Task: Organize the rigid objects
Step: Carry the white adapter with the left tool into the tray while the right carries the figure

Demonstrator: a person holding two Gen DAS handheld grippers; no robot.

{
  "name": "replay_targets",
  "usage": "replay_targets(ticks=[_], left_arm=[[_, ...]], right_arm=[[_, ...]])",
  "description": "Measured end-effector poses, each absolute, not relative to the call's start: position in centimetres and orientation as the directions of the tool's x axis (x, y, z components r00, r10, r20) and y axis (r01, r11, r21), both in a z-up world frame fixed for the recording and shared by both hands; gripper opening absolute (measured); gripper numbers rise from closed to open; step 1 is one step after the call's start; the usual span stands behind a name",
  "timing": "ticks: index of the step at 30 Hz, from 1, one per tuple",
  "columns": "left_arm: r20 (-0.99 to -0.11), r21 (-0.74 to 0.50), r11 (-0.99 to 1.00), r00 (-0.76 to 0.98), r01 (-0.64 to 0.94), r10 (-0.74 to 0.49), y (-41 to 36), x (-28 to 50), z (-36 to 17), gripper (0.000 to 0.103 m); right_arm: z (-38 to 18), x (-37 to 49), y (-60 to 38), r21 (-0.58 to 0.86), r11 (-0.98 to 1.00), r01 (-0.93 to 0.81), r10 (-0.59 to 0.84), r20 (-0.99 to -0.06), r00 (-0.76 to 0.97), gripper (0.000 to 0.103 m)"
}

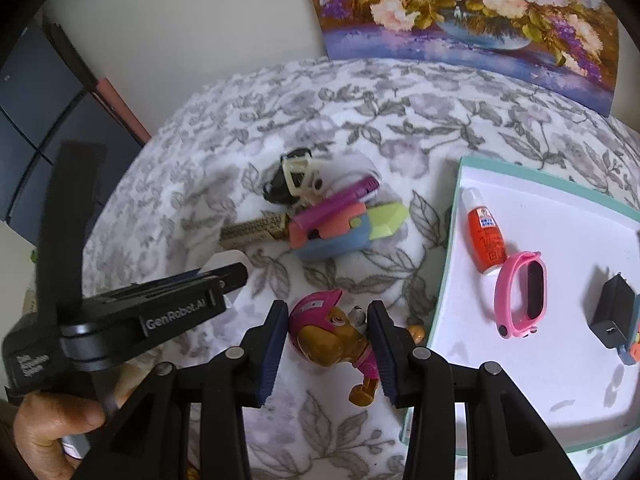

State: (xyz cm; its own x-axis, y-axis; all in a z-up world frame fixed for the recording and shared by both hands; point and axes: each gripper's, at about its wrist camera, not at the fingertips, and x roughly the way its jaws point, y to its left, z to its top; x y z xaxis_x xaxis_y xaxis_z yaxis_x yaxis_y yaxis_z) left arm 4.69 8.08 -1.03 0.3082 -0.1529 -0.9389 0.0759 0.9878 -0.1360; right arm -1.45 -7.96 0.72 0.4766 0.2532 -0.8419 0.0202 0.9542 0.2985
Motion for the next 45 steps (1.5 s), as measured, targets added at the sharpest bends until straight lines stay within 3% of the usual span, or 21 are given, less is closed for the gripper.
replay_targets(ticks=[11, 20, 31, 45], left_arm=[[-0.914, -0.124, 0.979, 0.365, 0.162, -0.176, 3.3, 5.0, 3.6, 0.044], [-0.895, -0.12, 0.959, 0.391, 0.255, -0.216, -4.3, 6.0, 6.3, 0.044], [-0.911, -0.057, 0.93, 0.361, 0.362, -0.197, -12.9, 6.8, 3.9, 0.044], [-0.92, -0.059, 0.874, 0.314, 0.483, -0.236, -17.5, 5.1, 1.1, 0.044]], right_arm=[[4.5, -2.2, -10.7, 0.278, 0.956, 0.094, 0.174, -0.793, 0.583, 0.044], [5.9, -1.9, -19.0, 0.24, 0.913, 0.331, -0.005, -0.803, 0.597, 0.044], [4.5, -2.1, -27.7, 0.229, 0.83, 0.509, -0.13, -0.808, 0.575, 0.044], [2.0, -4.9, -33.0, 0.133, 0.752, 0.645, -0.267, -0.834, 0.483, 0.044]])
